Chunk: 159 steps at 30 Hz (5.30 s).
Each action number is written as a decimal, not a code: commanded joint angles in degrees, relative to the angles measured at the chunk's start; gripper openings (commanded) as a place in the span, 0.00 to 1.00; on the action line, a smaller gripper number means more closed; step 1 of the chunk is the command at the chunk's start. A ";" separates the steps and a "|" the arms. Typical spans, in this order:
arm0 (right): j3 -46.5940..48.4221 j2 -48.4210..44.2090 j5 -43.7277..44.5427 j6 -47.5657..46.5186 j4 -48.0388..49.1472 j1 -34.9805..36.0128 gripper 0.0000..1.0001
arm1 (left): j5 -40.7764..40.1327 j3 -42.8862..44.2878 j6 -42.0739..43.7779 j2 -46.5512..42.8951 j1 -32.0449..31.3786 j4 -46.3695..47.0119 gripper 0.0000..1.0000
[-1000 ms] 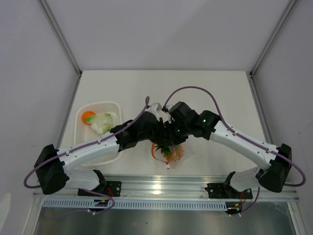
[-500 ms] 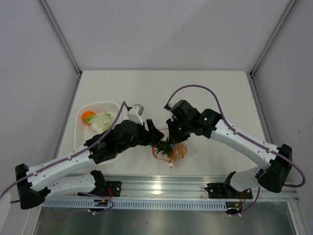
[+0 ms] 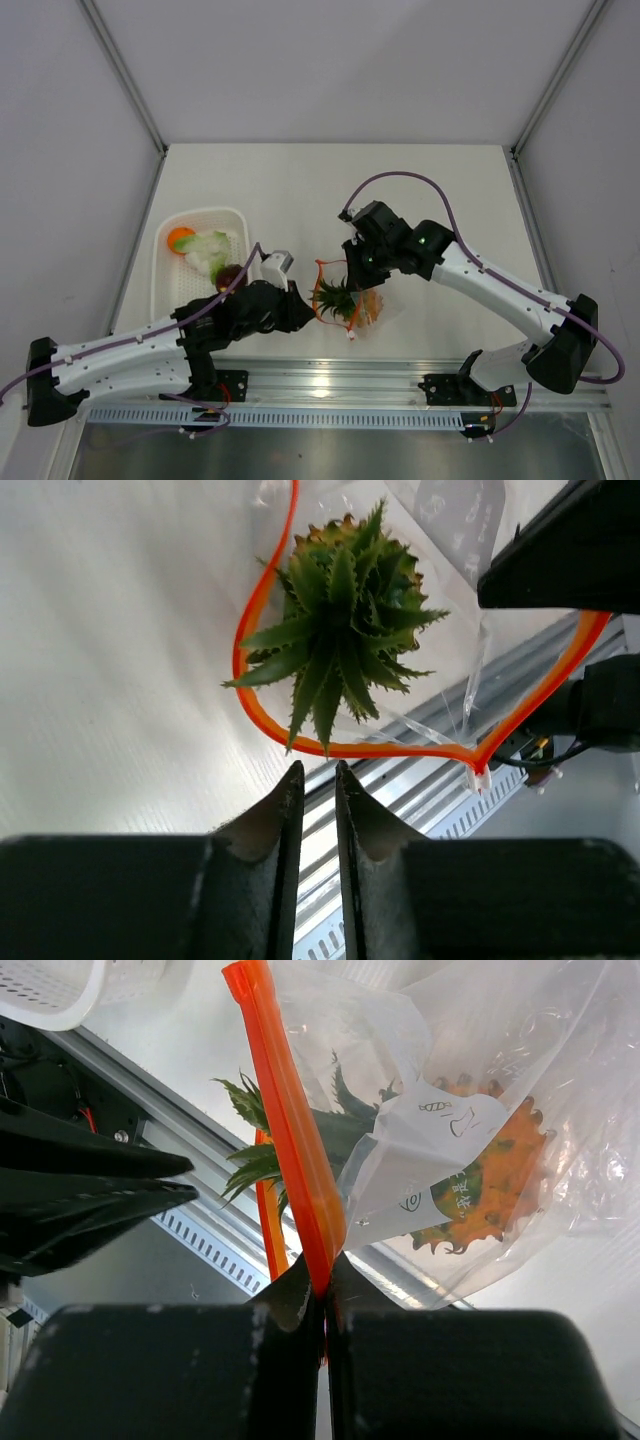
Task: Place the food in the zip-top bag and seal the zipper
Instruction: Place the fake fruit in the zipper food storage bag, then adjust the zipper food storage bag at the center of the board.
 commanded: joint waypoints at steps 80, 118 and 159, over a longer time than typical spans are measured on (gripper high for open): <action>-6.90 -4.71 -11.79 1.27 4.15 -9.83 0.00 | 5.67 1.43 -8.65 25.94 0.77 21.10 0.56; 2.15 -10.34 -1.24 -4.45 -7.19 -13.60 0.00 | 9.10 22.88 10.09 14.52 3.93 4.59 0.20; -4.09 -14.56 2.10 -7.35 -9.21 -17.82 0.00 | 19.03 22.86 5.59 28.05 3.49 4.42 0.01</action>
